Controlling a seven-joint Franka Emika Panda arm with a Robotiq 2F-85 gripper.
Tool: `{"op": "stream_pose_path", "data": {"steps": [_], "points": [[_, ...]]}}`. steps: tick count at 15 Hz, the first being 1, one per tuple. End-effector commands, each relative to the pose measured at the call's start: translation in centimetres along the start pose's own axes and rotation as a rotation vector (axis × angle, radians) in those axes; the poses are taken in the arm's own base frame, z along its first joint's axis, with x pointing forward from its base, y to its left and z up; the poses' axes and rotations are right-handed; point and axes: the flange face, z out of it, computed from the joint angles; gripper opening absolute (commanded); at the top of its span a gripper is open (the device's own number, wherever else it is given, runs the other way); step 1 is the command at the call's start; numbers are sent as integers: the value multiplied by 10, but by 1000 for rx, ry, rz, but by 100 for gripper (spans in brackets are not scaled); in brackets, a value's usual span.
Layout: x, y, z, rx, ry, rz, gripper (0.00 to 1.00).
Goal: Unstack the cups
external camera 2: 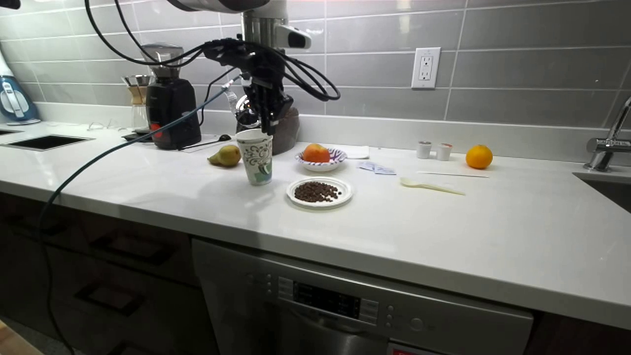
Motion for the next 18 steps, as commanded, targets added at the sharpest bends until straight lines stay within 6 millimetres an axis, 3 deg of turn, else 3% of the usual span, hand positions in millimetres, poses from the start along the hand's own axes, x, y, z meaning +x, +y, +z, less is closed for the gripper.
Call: {"op": "stream_pose_path", "data": {"steps": [1,5,6,9,10,12,13,18], "points": [[-6,-2,-11,21,18,-41,51],[-6,-5,-11,26,14,-60,77],[-6,-5,-10,29,9,-67,79],[-5,-5,-6,25,6,-72,75],[-4,-4,-5,23,2,-71,67],[-4,-3,-3,21,-5,-75,59],[-5,-3,-1,20,-9,-77,47],[-5,-2,6,6,-19,-79,42]]}}
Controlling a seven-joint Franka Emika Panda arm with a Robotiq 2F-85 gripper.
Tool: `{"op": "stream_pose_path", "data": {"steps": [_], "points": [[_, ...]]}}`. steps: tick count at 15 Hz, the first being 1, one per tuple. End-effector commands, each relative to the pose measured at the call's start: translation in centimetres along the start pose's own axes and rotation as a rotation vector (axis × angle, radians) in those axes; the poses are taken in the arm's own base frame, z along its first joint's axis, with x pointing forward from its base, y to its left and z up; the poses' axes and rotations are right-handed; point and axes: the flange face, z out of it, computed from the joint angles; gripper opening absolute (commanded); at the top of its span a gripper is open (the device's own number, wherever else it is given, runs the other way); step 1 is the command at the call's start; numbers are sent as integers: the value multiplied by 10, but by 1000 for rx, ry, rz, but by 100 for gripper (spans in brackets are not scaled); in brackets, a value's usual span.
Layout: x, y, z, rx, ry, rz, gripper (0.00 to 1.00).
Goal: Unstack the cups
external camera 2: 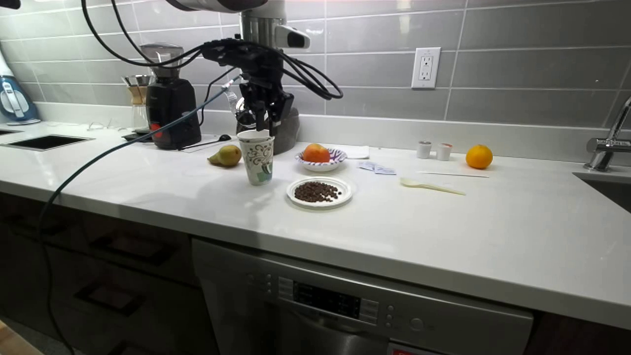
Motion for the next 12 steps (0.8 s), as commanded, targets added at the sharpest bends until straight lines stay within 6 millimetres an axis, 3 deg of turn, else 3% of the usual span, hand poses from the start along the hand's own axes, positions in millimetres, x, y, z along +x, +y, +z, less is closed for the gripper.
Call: {"op": "stream_pose_path", "data": {"steps": [1,6,9,12], "points": [[-3,1,5,5,-15,-10,40],[-4,1,10,2,-23,-12,20],[-4,1,11,2,-24,-11,20],[-5,0,12,2,-26,-12,11]]}}
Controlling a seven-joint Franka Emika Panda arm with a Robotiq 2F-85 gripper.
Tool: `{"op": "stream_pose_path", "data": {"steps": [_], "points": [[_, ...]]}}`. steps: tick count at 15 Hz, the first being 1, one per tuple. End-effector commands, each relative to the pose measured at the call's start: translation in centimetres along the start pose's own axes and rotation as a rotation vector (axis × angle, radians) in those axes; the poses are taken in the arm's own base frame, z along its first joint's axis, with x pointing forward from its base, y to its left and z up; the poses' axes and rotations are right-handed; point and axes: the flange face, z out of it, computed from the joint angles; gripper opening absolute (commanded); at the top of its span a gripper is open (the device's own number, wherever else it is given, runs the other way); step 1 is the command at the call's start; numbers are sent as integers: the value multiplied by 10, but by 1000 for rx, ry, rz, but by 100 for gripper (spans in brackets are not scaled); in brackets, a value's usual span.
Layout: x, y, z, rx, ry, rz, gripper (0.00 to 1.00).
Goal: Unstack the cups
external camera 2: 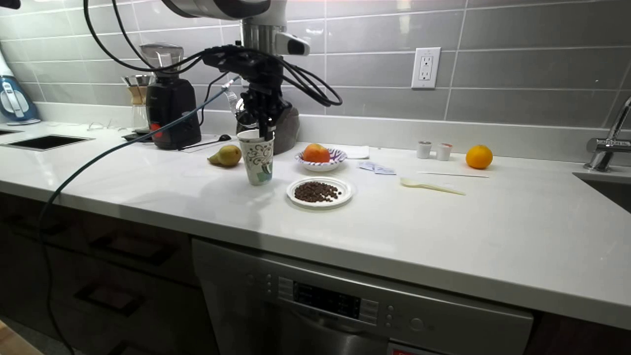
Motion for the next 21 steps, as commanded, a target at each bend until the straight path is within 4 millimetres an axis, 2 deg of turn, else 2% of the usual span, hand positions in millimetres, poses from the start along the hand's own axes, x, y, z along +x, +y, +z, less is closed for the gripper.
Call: {"op": "stream_pose_path", "data": {"steps": [1,3,7,12,15,17,21], "points": [[-3,-2,1,5,-4,-14,7],[-3,-2,1,4,-5,-16,0],[-3,-3,-2,-6,0,-16,1],[-19,-26,-46,-158,-49,61,1],[-22,-40,-65,-291,-97,138,1],[-19,-43,-64,-364,-134,194,1],[-16,-32,-38,-560,-191,253,1]]}}
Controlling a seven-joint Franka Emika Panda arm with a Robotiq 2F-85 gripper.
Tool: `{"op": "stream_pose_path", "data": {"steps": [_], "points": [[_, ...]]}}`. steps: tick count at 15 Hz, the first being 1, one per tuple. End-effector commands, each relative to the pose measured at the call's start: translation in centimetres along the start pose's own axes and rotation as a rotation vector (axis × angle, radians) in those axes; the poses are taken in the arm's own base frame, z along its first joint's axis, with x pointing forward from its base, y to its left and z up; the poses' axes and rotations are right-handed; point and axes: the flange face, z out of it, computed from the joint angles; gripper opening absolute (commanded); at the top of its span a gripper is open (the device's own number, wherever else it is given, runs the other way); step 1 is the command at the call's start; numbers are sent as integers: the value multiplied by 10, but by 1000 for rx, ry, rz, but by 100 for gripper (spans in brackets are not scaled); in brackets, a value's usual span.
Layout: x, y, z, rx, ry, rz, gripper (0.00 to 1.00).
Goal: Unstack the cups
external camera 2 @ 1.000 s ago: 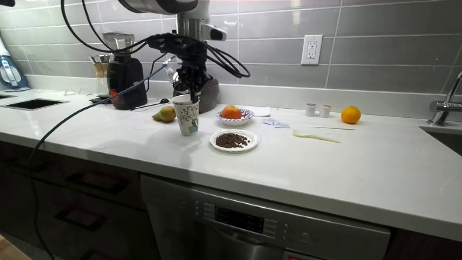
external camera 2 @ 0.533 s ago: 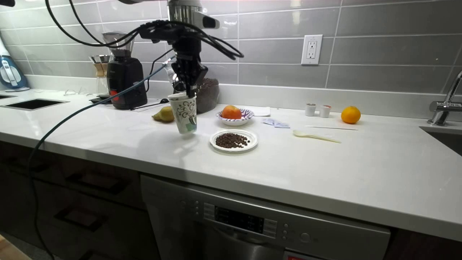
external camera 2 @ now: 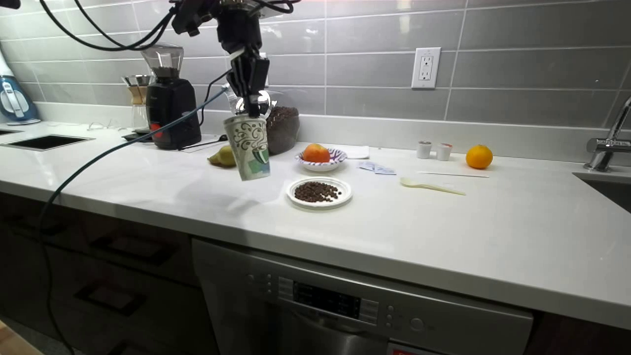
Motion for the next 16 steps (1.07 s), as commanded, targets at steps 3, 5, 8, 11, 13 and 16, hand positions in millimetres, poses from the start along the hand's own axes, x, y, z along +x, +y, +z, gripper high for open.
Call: {"op": "stream_pose_path", "data": {"steps": [3,5,8,11,13,16], "points": [[15,-9,44,-258,-92,71,1],[16,-14,58,-308,-138,73,1],[18,-23,73,-352,-182,67,1],[25,-32,83,-341,-185,55,1],[28,-38,84,-314,-186,55,1],[32,-45,85,-263,-181,63,1]]}}
